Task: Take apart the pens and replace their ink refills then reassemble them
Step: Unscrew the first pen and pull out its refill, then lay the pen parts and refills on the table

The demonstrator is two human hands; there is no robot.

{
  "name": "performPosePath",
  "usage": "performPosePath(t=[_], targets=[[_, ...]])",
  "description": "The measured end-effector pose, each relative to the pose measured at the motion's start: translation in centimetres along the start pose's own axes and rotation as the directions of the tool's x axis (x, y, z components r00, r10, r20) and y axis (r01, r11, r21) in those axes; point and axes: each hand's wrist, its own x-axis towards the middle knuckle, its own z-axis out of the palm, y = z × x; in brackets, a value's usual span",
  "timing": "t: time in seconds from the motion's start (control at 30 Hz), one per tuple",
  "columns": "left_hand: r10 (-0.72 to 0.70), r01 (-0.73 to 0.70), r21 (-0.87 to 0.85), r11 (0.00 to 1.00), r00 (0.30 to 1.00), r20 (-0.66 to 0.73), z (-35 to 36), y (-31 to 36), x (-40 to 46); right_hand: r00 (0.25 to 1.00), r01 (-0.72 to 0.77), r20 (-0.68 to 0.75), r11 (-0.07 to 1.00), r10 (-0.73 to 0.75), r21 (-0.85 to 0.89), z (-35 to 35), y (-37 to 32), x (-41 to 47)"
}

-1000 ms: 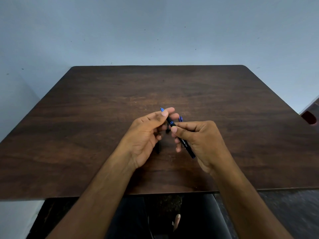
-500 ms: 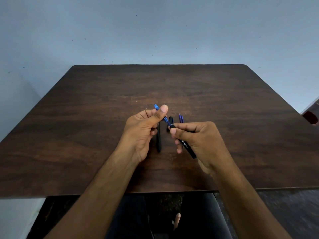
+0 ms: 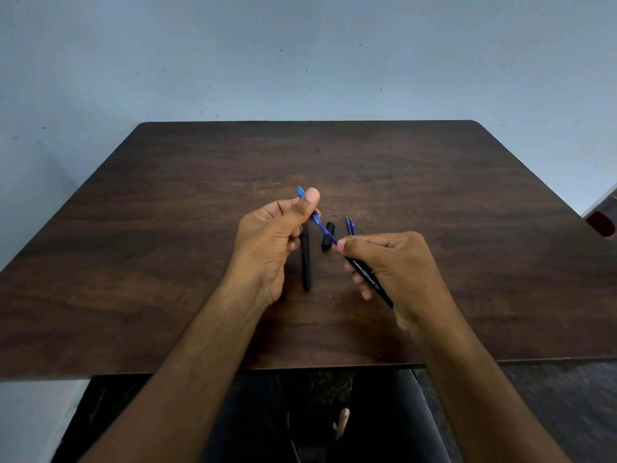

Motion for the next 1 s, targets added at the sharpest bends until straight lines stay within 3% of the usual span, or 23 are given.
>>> performPosePath(t=[0.1,0.27,0.37,0.57,0.77,1.0], targets=[[0.027,-0.027,-0.002,1.000,0.999,-0.018,-0.4,0.4,0.5,1.000,-0.007,-0.020,1.000,0.007,-0.027,-0.3,-0.1,0.0],[0.151,-0.132,0.308,0.942,0.988,-0.037,-0.6,0.1,0.8,0.996,0.017,-0.082,1.000,-0.018,-0.014,-0.9,-0.5,0.2],[0.238,-0.195,0.555,0.809,0.971,-0.006,-0.6,-0.5,0.7,0.995,0.033,-0.099,0.999,-0.034,-0.014,-1.1,-0.7,0.2],[0.163,-0.105,0.880,0.463,0.986,0.032,0.2,-1.3,1.0,0.991,0.021,-0.134,1.000,-0.020,0.003,-1.1,-1.1,0.5],[0.175,-0.075,0.972,0.221,0.984,0.036,1.2,-2.1,2.0,0.991,0.004,-0.132,1.000,-0.002,0.015,-1.0,-0.9,0.5],[0.203,-0.118,0.991,0.068,0.974,0.102,1.8,-3.1,2.7,0.990,0.004,-0.140,1.000,-0.002,0.012,-1.1,-0.7,0.9]])
